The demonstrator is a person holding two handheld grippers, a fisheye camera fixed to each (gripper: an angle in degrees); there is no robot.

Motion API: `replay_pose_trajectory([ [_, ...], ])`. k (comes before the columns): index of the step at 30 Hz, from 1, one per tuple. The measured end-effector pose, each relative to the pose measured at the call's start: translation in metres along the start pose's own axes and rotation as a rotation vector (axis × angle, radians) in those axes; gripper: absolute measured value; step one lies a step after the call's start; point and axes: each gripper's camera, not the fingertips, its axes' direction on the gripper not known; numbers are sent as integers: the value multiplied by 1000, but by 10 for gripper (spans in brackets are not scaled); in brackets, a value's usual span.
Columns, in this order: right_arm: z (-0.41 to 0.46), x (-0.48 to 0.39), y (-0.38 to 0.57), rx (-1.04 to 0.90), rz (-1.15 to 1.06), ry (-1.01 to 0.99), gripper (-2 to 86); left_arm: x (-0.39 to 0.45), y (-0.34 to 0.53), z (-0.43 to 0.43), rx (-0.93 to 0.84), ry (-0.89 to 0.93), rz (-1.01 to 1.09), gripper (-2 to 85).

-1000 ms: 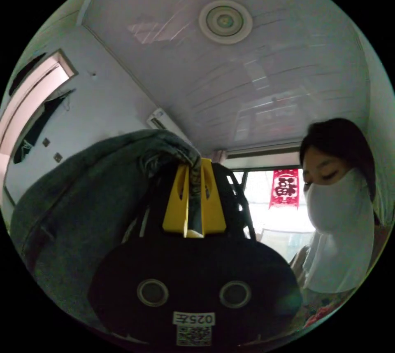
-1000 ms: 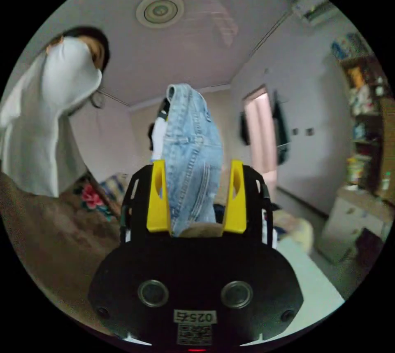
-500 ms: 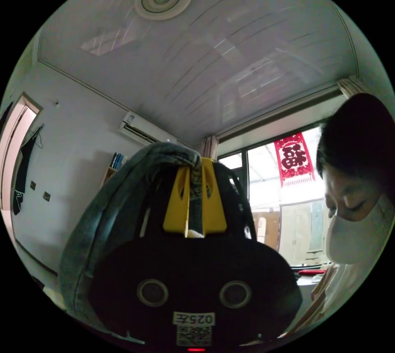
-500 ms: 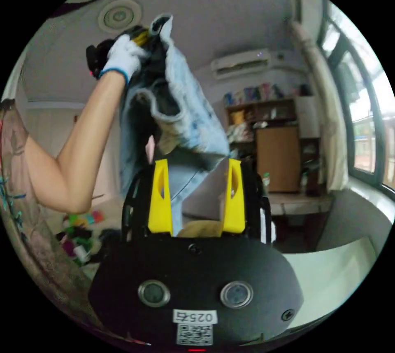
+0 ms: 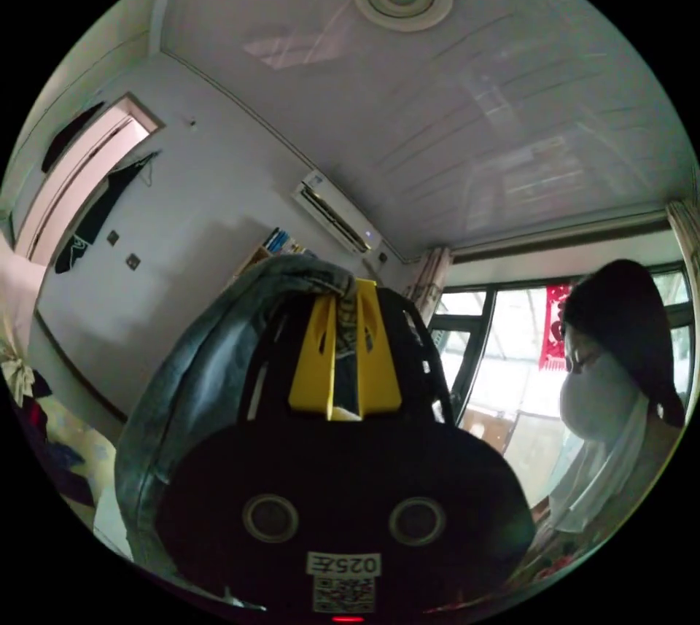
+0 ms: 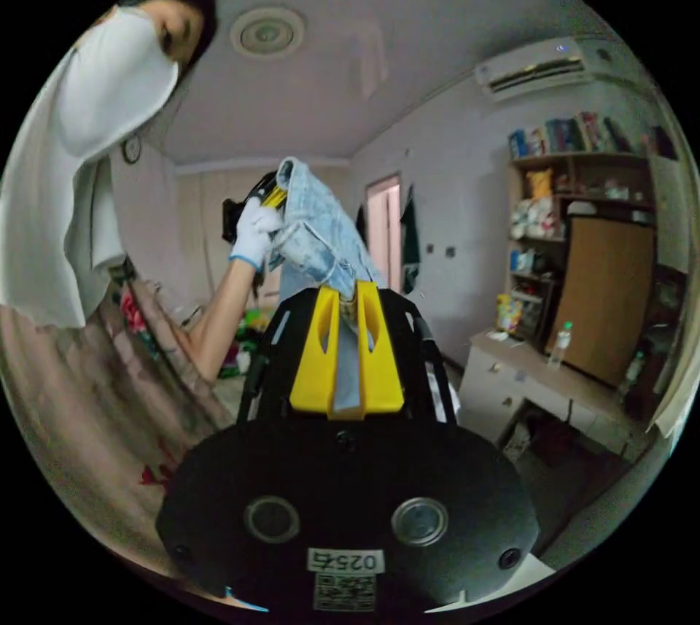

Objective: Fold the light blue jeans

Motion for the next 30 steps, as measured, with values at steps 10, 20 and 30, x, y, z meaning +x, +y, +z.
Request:
replay_pose_trajectory([
  [10,124,-92,-40,-24,106,-292,42,-113,8,148,-369,88,185,-1],
  [20,-29,-15,-10,58,626,453,45,-191,350,426,-976,399,-170,2],
  [30,-159,105,161,-305,1212,1069,42,-280,868,455,-1785,116,-590,2],
])
